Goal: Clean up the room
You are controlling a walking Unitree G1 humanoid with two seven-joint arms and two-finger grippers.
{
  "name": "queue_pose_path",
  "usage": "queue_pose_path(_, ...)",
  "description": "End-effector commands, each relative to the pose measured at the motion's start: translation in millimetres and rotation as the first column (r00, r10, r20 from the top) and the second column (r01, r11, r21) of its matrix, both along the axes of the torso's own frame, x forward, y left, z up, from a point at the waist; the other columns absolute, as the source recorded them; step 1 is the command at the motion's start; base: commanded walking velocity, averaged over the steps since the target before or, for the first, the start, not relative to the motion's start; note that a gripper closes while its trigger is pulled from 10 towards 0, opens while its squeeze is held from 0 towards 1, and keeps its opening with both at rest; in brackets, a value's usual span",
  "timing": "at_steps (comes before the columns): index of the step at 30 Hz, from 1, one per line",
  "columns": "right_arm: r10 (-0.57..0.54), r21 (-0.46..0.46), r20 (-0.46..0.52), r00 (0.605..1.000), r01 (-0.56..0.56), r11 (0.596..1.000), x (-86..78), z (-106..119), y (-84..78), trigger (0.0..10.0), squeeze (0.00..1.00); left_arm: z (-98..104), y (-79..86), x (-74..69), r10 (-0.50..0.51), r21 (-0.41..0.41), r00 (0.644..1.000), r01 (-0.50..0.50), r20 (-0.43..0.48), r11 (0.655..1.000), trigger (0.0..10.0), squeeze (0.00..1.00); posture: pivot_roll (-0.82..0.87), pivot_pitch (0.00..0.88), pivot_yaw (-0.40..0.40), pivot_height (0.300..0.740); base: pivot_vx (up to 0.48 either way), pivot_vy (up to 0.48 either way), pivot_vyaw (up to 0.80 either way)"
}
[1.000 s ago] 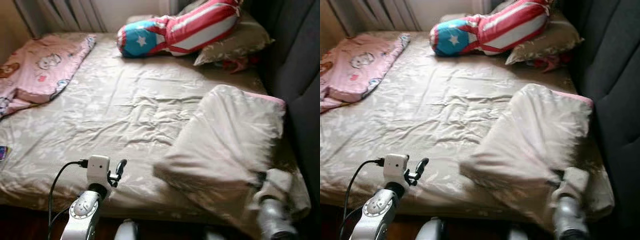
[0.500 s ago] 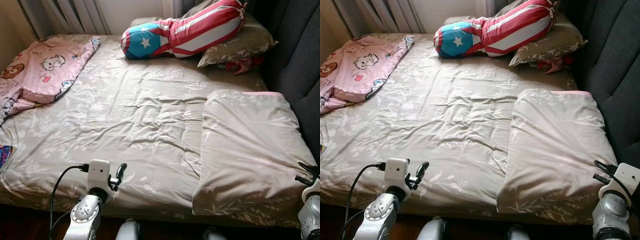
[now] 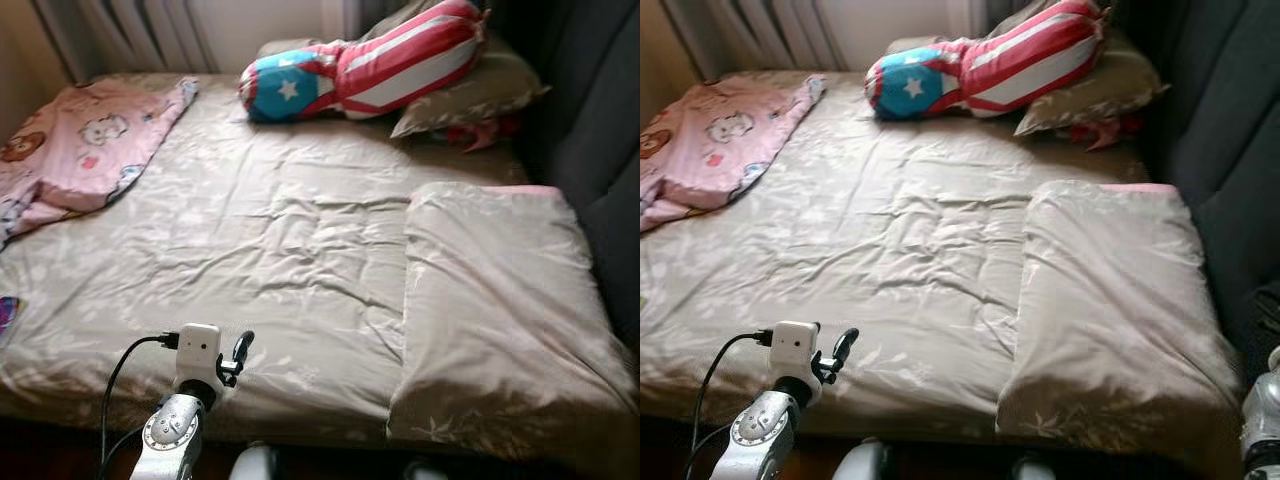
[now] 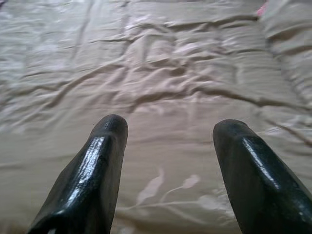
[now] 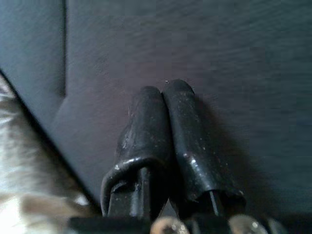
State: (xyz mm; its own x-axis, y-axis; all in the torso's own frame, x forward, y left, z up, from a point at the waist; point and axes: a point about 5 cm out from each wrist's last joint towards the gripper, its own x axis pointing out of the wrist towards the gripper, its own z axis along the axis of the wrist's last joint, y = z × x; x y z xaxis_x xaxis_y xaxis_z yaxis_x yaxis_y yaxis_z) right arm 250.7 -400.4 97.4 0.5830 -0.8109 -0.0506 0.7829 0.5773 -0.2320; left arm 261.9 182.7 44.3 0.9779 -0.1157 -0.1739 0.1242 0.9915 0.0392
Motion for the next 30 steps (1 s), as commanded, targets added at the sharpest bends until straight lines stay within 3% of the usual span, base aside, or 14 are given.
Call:
queue_pose_path(1,0.024,0.038,-0.035,0.999,-0.023,0.999,-0.5,-13,8.9,10.0,0.0,-4,1.4,-2.3,0.0,0.014,1.0,0.0,-0.015,1.0,10.0,0.0,-0.09,0.055,0.019,0.662,0.0,0.0,0.0)
queue_pose_path(4,0.093,0.085,-0.022,0.995,-0.09,0.992,3.8,-22,21.2,10.0,0.0,-5,1.5,-2.9,-0.003,0.015,1.0,0.003,-0.02,1.0,10.0,0.0,-0.09,0.053,0.021,0.662,0.0,0.0,0.0)
queue_pose_path(6,0.301,0.177,0.007,0.953,-0.298,0.938,16.4,-40,54.6,10.0,0.0,-8,3.8,-4.4,0.004,0.015,0.999,-0.003,-0.032,1.0,10.0,0.0,-0.09,0.051,0.019,0.662,0.0,0.0,0.0)
queue_pose_path(7,0.301,0.177,0.007,0.953,-0.298,0.938,16.4,-40,54.6,10.0,0.0,-8,3.8,-4.4,0.004,0.015,0.999,-0.003,-0.032,1.0,10.0,0.0,-0.09,0.051,0.019,0.662,0.0,0.0,0.0)
queue_pose_path(8,0.358,0.2,0.012,0.934,-0.353,0.914,19.1,-45,64.3,10.0,0.0,-9,4.5,-4.8,0.007,0.014,0.999,-0.007,-0.037,1.0,10.0,0.0,-0.09,0.051,0.019,0.662,0.0,0.0,0.0)
queue_pose_path(9,0.517,0.26,0.016,0.856,-0.503,0.824,22.5,-63,97.3,10.0,0.0,-15,5.5,-5.8,0.019,0.005,0.998,-0.018,-0.06,1.0,10.0,0.0,-0.1,0.045,0.016,0.662,0.0,0.0,0.0)
queue_pose_path(10,0.517,0.26,0.016,0.856,-0.503,0.824,22.5,-63,97.3,10.0,0.0,-15,5.5,-5.8,0.019,0.005,0.998,-0.018,-0.06,1.0,10.0,0.0,-0.1,0.045,0.016,0.662,0.0,0.0,0.0)
queue_pose_path(12,0.593,0.307,-0.001,0.805,-0.565,0.766,19.6,-78,118.6,10.0,0.0,-21,5.3,-6.5,0.029,-0.006,0.996,-0.029,-0.08,1.0,10.0,0.0,-0.1,0.039,0.014,0.662,0.0,0.0,0.0)
queue_pose_path(13,0.593,0.307,-0.001,0.805,-0.565,0.766,19.6,-78,118.6,10.0,0.0,-21,5.3,-6.5,0.029,-0.006,0.996,-0.029,-0.08,1.0,10.0,0.0,-0.1,0.039,0.014,0.662,0.0,0.0,0.0)
queue_pose_path(15,0.591,0.449,-0.037,0.806,-0.514,0.731,0.2,-111,143.4,10.0,0.0,-36,4.3,-9.3,0.059,-0.037,0.987,-0.066,-0.148,0.997,10.0,0.0,-0.09,0.023,0.01,0.662,0.0,0.0,0.0)
queue_pose_path(16,0.591,0.449,-0.037,0.806,-0.514,0.731,0.2,-111,143.4,10.0,0.0,-36,4.3,-9.3,0.059,-0.037,0.987,-0.066,-0.148,0.997,10.0,0.0,-0.09,0.023,0.01,0.662,0.0,0.0,0.0)
queue_pose_path(18,0.576,0.521,-0.049,0.816,-0.471,0.711,-14.6,-128,157.2,10.0,0.0,-49,4.3,-12.9,0.074,-0.043,0.975,-0.085,-0.209,0.995,10.0,0.0,-0.09,0.016,0.01,0.662,0.0,0.0,0.0)
queue_pose_path(22,0.567,0.572,-0.061,0.822,-0.436,0.695,-26.5,-140,165.9,10.0,0.0,-59,3.6,-17.8,0.075,-0.035,0.963,-0.087,-0.259,0.996,10.0,0.0,-0.09,0.004,0.011,0.662,0.0,0.0,0.0)
queue_pose_path(30,0.616,0.678,-0.154,0.773,-0.371,0.635,-54.2,-166,187.6,10.0,0.0,-90,6.3,-38.5,0.119,-0.008,0.902,-0.134,-0.414,0.991,10.0,0.0,-0.09,0.0,0.006,0.711,0.0,0.0,0.0)
